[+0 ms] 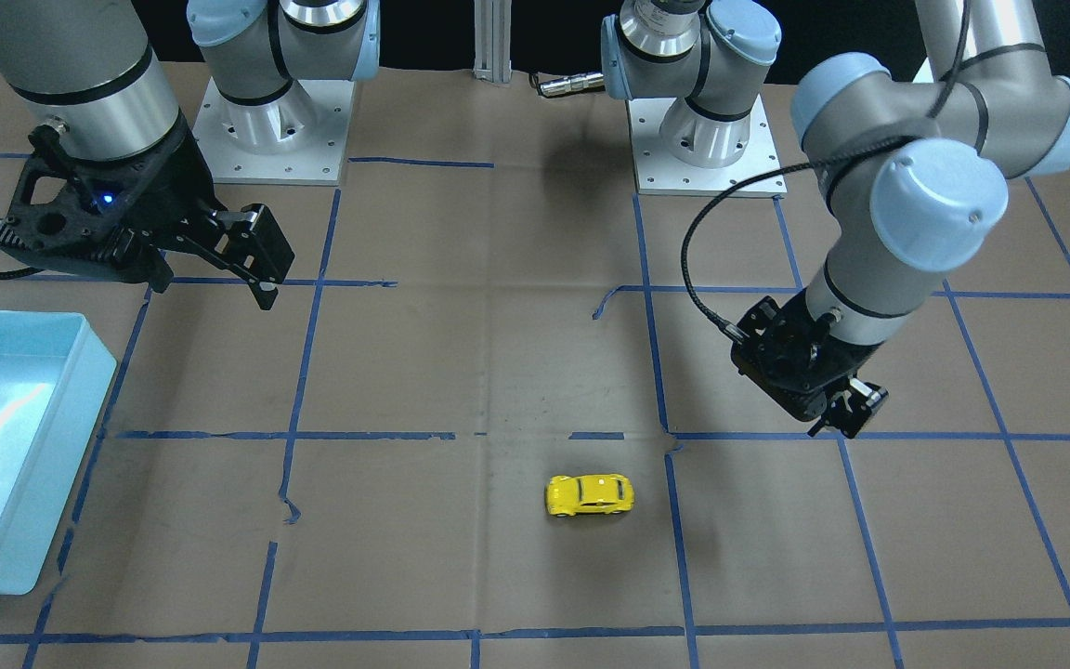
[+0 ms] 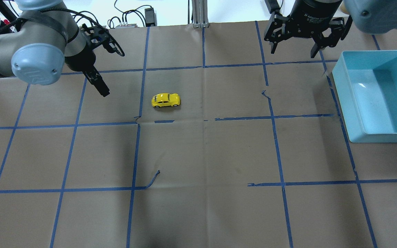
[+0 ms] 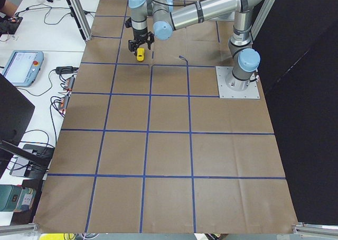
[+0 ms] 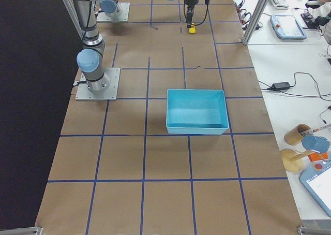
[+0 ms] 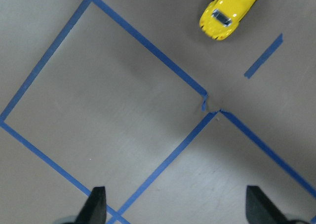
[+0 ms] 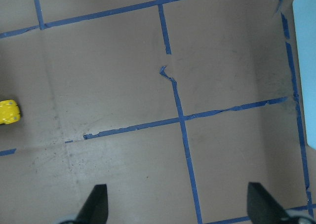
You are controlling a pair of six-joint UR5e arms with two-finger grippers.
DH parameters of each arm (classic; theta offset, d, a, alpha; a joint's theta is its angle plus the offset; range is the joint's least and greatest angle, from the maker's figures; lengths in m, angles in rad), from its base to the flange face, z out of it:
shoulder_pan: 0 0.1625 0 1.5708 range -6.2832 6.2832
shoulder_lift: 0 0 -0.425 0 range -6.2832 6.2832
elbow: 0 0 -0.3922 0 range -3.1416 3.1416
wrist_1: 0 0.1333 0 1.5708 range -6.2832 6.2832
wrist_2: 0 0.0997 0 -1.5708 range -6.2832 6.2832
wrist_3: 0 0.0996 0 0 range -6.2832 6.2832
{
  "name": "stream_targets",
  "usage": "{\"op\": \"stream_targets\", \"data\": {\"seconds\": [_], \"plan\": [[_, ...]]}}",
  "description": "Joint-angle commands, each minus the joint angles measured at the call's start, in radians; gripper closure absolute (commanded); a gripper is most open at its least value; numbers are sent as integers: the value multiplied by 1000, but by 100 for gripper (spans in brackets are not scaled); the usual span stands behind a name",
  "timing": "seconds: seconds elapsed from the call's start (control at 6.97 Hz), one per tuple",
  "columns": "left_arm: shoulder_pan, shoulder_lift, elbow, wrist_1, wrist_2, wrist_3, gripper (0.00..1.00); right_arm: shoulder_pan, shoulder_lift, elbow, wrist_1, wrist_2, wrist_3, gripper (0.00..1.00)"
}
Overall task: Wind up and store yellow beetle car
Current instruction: 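Release the car with the left gripper and lift away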
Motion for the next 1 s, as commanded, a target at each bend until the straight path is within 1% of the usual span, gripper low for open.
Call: {"op": "stream_targets", "data": {"seconds": [0.0, 0.14, 0.29, 0.43, 0.72, 0.86], "plan": [[-36, 119, 34, -153, -13, -479, 0, 1, 1, 9, 1, -2, -5, 0], [-31, 178, 36, -216, -75, -627, 0, 1, 1, 8, 1, -3, -15, 0], [-31, 219, 19, -253, -91, -735, 0, 1, 3, 12, 3, -3, -33, 0], [-28, 255, 5, -259, -88, -760, 0, 1, 4, 14, 1, -2, -147, 0], [-27, 276, 7, -311, -84, -764, 0, 1, 4, 49, 0, 2, -493, 0], [-25, 279, 11, -322, -85, -779, 0, -2, 21, 55, -23, 43, -700, 0]]}}
